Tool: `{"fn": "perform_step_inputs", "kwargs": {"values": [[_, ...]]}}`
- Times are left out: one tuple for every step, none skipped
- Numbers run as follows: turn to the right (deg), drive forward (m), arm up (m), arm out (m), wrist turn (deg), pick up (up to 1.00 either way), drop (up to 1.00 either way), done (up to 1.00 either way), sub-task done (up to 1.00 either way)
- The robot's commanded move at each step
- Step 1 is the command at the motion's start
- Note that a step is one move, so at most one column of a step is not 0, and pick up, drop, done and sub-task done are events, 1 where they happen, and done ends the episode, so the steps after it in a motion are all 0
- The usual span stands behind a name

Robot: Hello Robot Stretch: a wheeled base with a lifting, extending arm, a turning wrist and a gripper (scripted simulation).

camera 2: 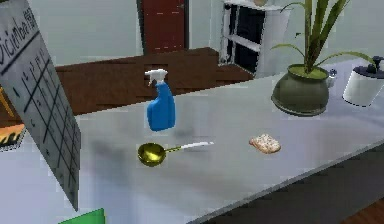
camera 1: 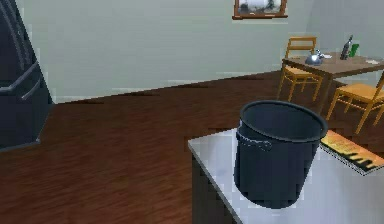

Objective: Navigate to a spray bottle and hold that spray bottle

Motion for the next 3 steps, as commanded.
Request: {"fn": "perform_step_inputs", "kwargs": {"values": [[0.0, 0.00, 0.38, 0.00, 0.0, 0.00, 0.00, 0.00, 0.00], [0.0, 0.00, 0.00, 0.36, 0.0, 0.00, 0.00, 0.00, 0.00], [0.0, 0.00, 0.00, 0.00, 45.0, 0.00, 0.00, 0.00, 0.00]]}}
